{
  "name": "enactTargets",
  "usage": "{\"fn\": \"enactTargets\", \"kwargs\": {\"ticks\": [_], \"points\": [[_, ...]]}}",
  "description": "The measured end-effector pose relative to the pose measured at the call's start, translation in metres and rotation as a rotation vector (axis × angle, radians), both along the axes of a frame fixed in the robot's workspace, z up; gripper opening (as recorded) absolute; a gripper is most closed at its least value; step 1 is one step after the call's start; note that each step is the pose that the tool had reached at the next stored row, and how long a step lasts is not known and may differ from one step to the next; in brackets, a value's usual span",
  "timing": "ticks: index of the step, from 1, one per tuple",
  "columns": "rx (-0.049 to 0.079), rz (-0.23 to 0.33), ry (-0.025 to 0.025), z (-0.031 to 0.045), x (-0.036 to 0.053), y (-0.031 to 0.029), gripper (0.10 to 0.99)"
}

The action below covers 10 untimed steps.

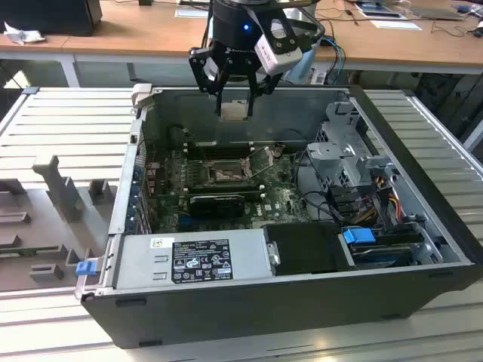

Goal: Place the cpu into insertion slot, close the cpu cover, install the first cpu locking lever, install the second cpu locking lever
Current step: 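Place the cpu into insertion slot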

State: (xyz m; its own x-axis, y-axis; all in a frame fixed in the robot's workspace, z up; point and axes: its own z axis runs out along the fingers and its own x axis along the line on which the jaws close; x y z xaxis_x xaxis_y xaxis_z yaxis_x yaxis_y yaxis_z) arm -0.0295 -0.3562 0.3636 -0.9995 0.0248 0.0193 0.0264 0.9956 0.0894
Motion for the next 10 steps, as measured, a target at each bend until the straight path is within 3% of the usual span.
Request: {"fn": "enactTargets", "kwargs": {"ticks": [10], "points": [[0.0,-0.028,0.0,-0.0024,0.0,-0.0001,0.529]]}}
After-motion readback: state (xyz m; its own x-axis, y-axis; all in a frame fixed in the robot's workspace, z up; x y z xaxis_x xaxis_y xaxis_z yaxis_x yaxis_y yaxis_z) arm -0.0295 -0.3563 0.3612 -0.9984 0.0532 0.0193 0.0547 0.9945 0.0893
